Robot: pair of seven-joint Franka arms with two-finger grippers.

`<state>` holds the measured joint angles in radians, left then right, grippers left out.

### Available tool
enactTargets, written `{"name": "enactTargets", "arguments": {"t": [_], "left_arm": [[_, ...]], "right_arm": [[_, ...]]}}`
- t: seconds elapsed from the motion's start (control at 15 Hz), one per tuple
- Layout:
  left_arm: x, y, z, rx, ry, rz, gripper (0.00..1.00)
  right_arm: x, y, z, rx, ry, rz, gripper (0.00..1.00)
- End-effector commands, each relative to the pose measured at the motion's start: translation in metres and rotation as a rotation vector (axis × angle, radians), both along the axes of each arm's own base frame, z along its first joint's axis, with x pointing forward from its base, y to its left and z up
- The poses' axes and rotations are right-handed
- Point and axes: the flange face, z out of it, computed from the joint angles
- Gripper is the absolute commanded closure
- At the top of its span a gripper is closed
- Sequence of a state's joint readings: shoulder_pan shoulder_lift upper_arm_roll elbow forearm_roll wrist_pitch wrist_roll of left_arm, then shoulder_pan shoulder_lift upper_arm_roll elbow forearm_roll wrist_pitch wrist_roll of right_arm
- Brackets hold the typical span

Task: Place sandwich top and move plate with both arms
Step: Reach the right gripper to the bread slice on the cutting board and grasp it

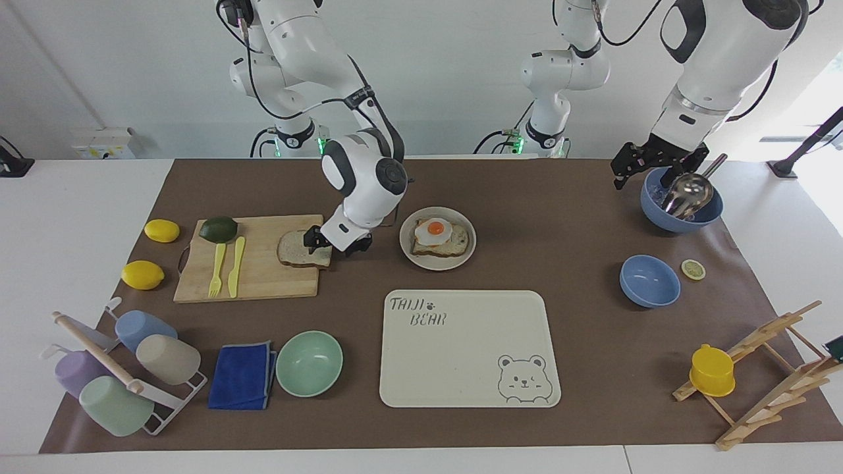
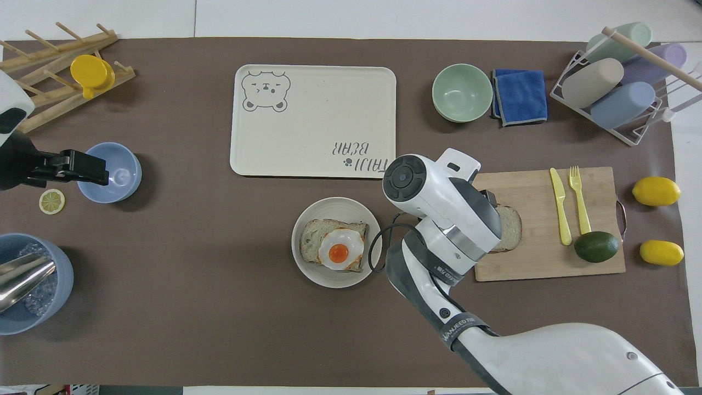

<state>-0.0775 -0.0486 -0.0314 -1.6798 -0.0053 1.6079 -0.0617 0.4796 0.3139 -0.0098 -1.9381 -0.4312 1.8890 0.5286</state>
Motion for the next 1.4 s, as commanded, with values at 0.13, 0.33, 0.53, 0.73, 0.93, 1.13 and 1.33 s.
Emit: {"name": "enactTargets", "arguments": {"t": [0.13,0.33,0.53,0.73,0.93,1.13,1.33], "left_arm": [[-0.005,0.002,0.002,-0.004,-0.003,-0.006,0.0],[-0.005,0.002,0.002,-0.004,-0.003,-0.006,0.0],[-0.005,0.002,0.002,-0.004,-0.003,-0.006,0.0],[-0.005,0.002,0.002,-0.004,-0.003,-0.006,0.0],[-0.005,0.002,0.002,-0.004,-0.003,-0.006,0.0],[-0.005,0.002,0.002,-0.004,-0.003,-0.006,0.0],[-0.005,0.002,0.002,-0.004,-0.003,-0.006,0.0]], "right_arm": [[-0.013,-0.011,-0.009,0.0,-0.031,-0.018,0.01],[-0.015,-0.019,-0.012,-0.005,-0.024,-0.029,0.09],[-0.017,-0.019,-0.011,-0.028,-0.026,-0.007,0.16],[-0.022,-0.021,-0.018,-0.028,-0.018,-0.004,0.16],[-0.025,-0.021,-0.019,-0.029,-0.021,-0.01,0.16],[-0.026,-0.02,-0.019,-0.029,-0.023,-0.01,0.31],[-0.027,-0.019,-0.02,-0.031,-0.019,-0.006,0.62]]}}
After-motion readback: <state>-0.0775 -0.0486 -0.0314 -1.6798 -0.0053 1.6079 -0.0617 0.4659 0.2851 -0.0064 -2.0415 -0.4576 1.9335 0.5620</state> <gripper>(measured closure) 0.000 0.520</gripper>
